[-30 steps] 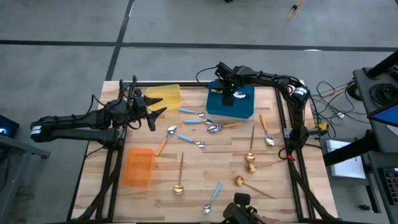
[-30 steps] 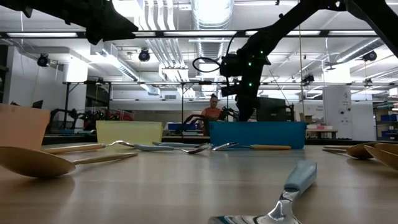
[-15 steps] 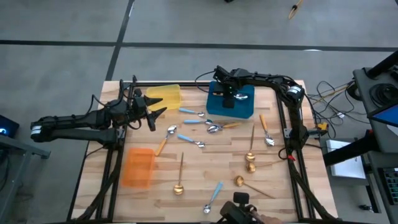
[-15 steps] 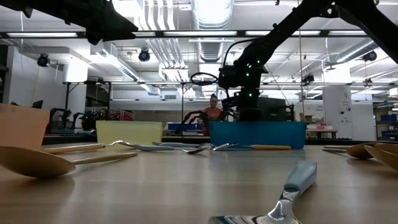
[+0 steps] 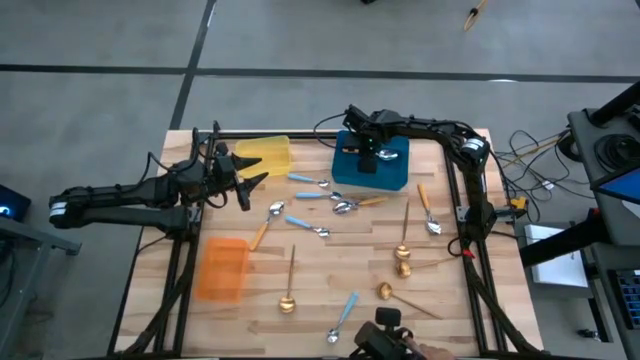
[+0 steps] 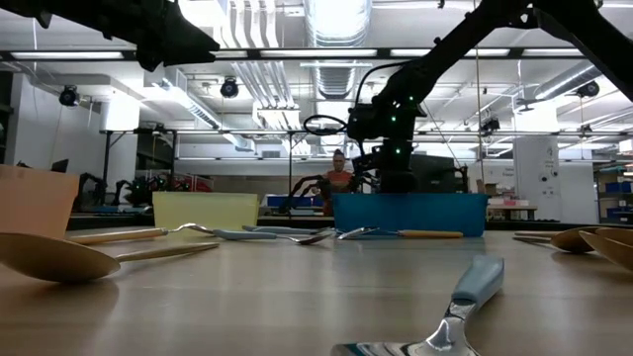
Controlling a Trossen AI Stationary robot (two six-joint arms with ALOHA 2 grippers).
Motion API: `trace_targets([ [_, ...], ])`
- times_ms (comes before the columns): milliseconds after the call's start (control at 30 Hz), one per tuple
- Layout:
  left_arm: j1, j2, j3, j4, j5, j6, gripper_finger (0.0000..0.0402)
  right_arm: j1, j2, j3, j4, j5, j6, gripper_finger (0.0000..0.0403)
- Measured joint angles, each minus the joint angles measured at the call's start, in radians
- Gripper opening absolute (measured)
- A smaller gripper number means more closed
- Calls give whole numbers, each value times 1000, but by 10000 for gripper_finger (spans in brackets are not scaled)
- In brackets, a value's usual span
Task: Sort silverware by color (type)
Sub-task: Put the orange spoon into the blue bin
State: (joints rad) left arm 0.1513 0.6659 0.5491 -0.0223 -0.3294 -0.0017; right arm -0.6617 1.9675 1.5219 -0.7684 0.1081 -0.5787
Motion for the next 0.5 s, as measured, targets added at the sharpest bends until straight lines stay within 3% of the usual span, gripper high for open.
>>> trace_targets([
  [500,0,0,0,0,0,0,194,0,0,0,20,1,-21,43],
])
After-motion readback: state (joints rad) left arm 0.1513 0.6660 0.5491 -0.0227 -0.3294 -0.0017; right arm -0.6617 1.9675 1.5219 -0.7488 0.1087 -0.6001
